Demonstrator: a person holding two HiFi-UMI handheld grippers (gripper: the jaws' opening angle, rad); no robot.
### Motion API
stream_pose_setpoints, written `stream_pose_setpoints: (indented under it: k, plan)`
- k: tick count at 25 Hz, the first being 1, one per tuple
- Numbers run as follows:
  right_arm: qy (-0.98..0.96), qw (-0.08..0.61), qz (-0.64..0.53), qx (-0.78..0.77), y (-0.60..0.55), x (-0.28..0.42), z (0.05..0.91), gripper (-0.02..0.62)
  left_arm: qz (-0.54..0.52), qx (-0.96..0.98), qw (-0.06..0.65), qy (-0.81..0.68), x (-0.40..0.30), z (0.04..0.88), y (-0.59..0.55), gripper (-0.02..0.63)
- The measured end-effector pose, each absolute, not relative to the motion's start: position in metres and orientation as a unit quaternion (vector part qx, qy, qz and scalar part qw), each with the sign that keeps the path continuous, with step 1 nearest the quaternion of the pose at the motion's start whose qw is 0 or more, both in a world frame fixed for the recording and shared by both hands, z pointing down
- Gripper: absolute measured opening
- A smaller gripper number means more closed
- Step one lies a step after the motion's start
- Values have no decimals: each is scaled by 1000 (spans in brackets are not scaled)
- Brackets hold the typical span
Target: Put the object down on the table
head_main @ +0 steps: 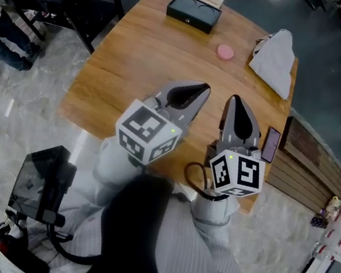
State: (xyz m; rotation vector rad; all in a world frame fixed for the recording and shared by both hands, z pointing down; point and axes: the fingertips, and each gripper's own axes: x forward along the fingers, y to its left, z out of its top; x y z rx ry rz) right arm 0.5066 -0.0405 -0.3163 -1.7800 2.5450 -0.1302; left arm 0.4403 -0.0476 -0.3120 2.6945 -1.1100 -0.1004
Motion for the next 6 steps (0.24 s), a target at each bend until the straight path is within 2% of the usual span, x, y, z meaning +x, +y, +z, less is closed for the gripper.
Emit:
stream_pose_setpoints:
  k: [6]
  plan:
    - [820,8,-39,-571,-42,510,-322,12,-35,919,117,-375,447,-313,-50,0]
